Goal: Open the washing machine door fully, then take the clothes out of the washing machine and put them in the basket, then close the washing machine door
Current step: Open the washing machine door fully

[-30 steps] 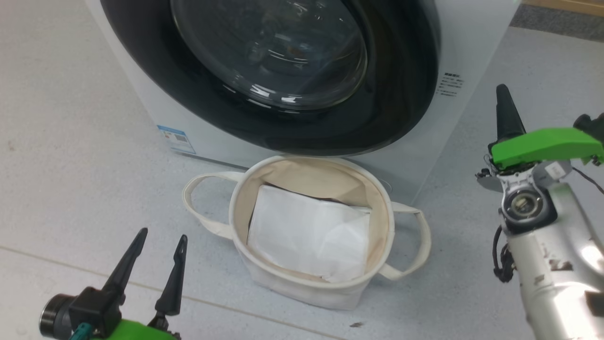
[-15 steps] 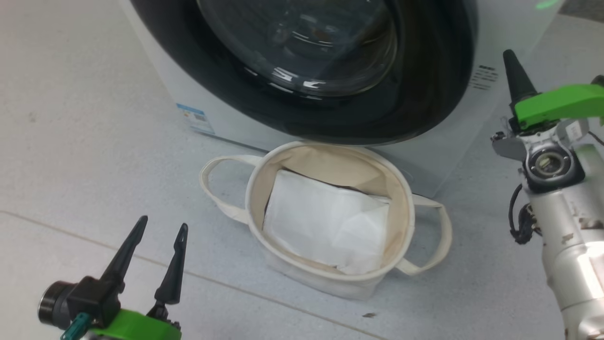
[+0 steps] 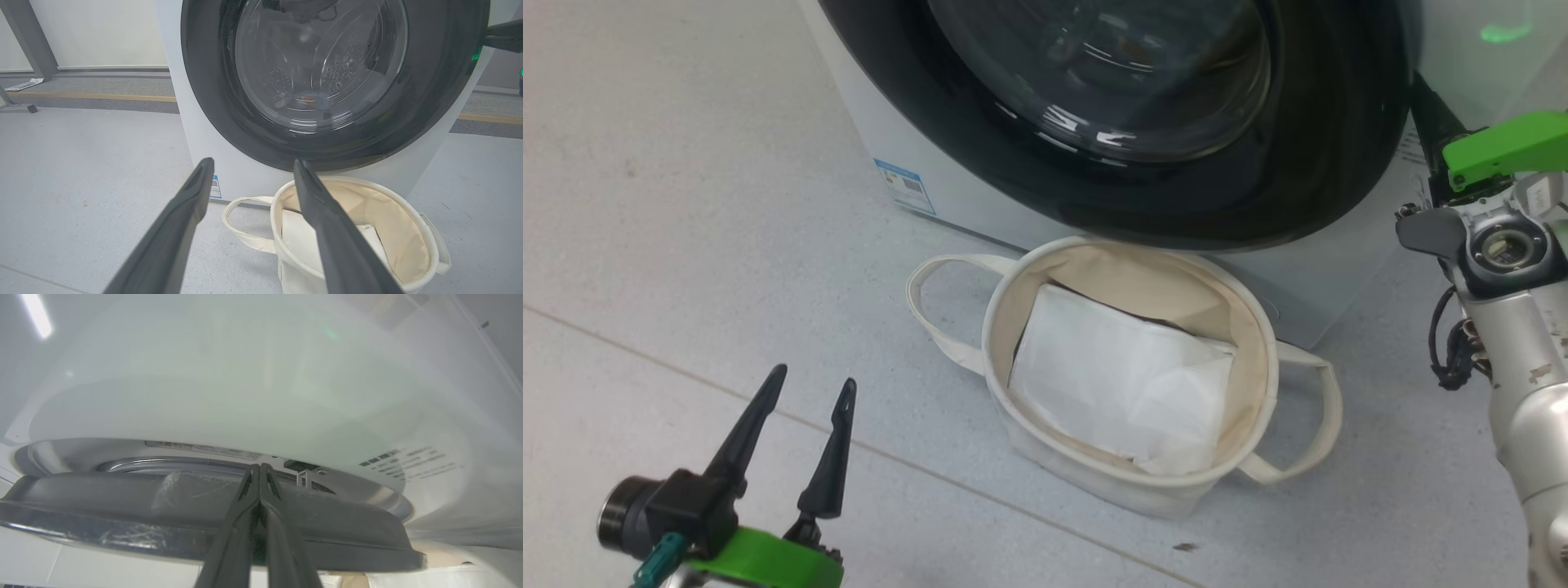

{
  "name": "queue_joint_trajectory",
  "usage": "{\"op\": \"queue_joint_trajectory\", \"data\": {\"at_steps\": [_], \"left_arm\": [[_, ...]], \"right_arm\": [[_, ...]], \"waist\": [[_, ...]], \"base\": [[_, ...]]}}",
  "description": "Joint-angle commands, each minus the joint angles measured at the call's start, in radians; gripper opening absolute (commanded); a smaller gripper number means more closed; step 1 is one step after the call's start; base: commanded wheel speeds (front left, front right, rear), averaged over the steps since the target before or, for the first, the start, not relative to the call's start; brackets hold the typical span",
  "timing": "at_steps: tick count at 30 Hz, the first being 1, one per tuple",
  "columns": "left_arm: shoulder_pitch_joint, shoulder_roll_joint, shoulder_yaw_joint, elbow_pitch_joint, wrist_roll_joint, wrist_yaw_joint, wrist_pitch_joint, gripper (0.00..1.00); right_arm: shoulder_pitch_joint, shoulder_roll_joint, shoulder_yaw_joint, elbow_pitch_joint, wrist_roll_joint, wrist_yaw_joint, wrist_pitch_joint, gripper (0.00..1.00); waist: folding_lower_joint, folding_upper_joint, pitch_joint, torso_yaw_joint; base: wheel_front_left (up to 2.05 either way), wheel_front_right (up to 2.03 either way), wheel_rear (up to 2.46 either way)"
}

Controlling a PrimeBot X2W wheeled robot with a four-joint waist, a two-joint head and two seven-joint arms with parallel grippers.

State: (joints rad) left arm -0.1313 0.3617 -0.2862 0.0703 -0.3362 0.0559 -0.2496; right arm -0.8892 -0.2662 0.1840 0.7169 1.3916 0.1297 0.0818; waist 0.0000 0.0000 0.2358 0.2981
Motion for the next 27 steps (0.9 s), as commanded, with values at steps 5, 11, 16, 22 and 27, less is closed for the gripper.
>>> {"op": "queue_joint_trajectory", "data": {"at_steps": [5,11,16,22,27], "left_arm": [[-0.022,0.011,0.039,-0.015,0.002,-0.002,-0.012,1.0],[-0.005,0.011,0.041,-0.006,0.001,-0.004,-0.012,1.0],[0.021,0.016,0.04,0.006,-0.002,-0.001,-0.012,1.0],[0.073,0.024,0.048,0.014,-0.018,0.011,-0.007,1.0],[0.108,0.025,0.052,0.02,-0.031,0.021,0.0,1.0]], "right_arm": [[-0.042,0.023,0.061,-0.026,0.047,0.001,0.114,0.0],[0.009,0.041,0.14,-0.071,0.058,0.001,0.225,0.0],[0.075,0.055,0.215,-0.136,0.05,0.001,0.301,0.0],[0.173,0.081,0.302,-0.239,0.033,0.001,0.363,0.0],[0.261,0.131,0.364,-0.322,0.023,0.001,0.369,0.0]], "waist": [[0.0,0.0,-0.027,-0.008],[0.0,0.0,-0.067,-0.05],[0.0,0.0,-0.111,-0.083],[0.0,0.0,-0.158,-0.091],[0.0,0.0,-0.196,-0.074]], "base": [[0.0,0.0,0.0],[0.0,0.0,0.0],[0.0,0.0,0.0],[0.0,0.0,0.0],[0.0,0.0,0.0]]}}
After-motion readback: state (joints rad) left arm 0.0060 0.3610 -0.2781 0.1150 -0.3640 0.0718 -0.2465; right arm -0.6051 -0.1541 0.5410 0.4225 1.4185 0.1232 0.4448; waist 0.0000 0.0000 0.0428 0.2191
